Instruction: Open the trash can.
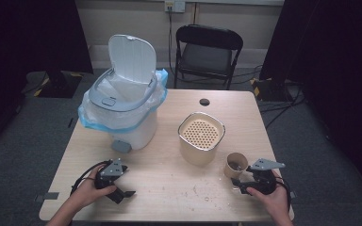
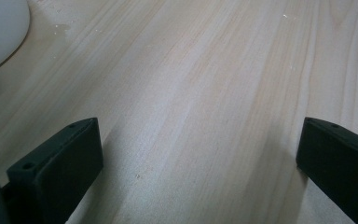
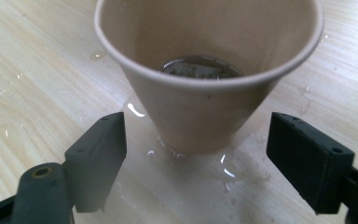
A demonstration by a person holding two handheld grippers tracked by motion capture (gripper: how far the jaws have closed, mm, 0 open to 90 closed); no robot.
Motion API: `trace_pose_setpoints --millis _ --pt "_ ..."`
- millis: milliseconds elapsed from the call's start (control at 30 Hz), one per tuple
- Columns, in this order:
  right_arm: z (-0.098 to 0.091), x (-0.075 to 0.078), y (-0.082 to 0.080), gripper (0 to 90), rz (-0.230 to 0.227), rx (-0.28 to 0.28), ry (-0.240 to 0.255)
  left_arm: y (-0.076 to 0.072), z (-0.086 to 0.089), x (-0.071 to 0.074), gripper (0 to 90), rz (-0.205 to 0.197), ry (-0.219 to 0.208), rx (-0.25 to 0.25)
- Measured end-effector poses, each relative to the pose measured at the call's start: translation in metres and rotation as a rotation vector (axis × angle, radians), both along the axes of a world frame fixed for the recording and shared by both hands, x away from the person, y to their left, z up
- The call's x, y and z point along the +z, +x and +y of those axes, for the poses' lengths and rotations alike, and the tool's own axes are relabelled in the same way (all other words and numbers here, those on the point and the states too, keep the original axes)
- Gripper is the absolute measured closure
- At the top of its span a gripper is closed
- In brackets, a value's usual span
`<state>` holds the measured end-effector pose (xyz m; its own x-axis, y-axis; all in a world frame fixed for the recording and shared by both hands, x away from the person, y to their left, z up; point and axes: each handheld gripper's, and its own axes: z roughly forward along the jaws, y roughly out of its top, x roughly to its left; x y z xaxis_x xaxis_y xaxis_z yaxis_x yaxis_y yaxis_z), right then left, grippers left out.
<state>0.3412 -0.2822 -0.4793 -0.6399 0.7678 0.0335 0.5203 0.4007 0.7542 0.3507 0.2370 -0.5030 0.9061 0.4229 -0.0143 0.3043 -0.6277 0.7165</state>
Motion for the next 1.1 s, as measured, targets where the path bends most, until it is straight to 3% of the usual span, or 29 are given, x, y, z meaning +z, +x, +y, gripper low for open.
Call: trace_pose_setpoints --millis 467,1100 --pt "0.011 0.000 0.011 19.7 -0.014 0.022 -0.011 -0.001 0.000 0.000 0.0 -0.002 -0.005 -0.004" --pt "0.011 -0.011 0.015 21.3 -0.057 -0.010 0.104 -0.001 0.000 0.000 0.0 -0.002 -0.006 -0.006"
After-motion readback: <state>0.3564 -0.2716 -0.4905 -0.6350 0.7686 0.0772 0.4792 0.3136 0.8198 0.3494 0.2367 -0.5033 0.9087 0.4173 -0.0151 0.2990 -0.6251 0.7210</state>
